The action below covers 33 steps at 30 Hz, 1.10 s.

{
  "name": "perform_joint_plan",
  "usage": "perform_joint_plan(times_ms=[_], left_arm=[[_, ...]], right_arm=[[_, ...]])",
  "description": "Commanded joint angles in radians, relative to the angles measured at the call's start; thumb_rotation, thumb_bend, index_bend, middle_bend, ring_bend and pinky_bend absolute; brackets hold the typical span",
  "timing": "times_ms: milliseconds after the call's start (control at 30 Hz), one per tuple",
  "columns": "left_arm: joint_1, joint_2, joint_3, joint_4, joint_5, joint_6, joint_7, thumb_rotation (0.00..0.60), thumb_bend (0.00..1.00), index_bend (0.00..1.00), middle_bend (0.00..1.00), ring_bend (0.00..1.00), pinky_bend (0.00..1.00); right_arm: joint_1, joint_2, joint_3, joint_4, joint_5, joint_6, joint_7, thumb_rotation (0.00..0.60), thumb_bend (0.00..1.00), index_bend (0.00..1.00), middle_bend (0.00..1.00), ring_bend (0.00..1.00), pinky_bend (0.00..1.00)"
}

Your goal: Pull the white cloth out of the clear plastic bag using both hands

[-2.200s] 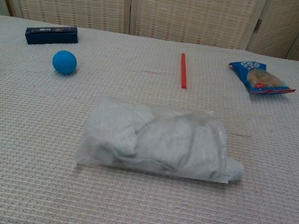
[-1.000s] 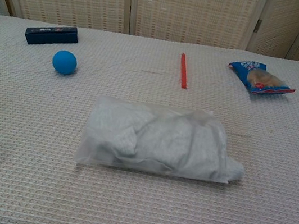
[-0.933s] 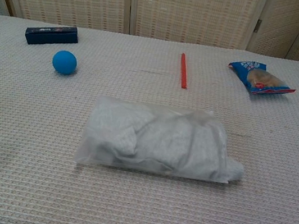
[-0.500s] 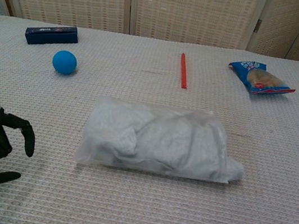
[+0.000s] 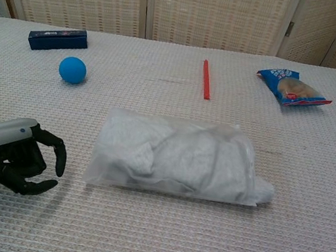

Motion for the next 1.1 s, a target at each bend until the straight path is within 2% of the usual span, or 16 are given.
perform_joint_plan(times_ms=[33,133,300,600,1100], left_arm=[[-0.021,-0.015,-0.014,0.008,-0.036,-0.015,0.02,0.6,0.41,0.57,1.0,1.0,1.0],[-0.031,-0.019,-0.016,0.006,-0.054,-0.023,0.024,0.6,0.37,0.55,1.0,1.0,1.0],[-0.048,-0.027,-0.017,0.003,-0.079,-0.024,0.046,0.6,0.22,0.52,1.0,1.0,1.0],[-0.078,-0.051,-0.041,-0.002,-0.144,-0.01,0.089,0.6,0.21,0.52,1.0,1.0,1.0],[-0.156,-0.08,-0.091,-0.027,-0.34,-0.027,0.152,0.6,0.22,0.56,1.0,1.0,1.0]], right_arm=[[0.0,0.001,0.002,0.0,0.002,0.001,0.001,0.6,0.13,0.0,0.0,0.0,0.0],[0.0,0.003,0.004,0.001,0.006,0.001,0.005,0.6,0.14,0.0,0.0,0.0,0.0],[0.001,0.008,0.005,-0.001,0.008,0.0,0.013,0.6,0.13,0.0,0.0,0.0,0.0],[0.001,0.019,0.006,-0.003,0.008,0.002,0.03,0.6,0.13,0.0,0.0,0.0,0.0],[-0.001,0.025,0.008,-0.003,0.006,0.012,0.037,0.6,0.13,0.0,0.0,0.0,0.0]])
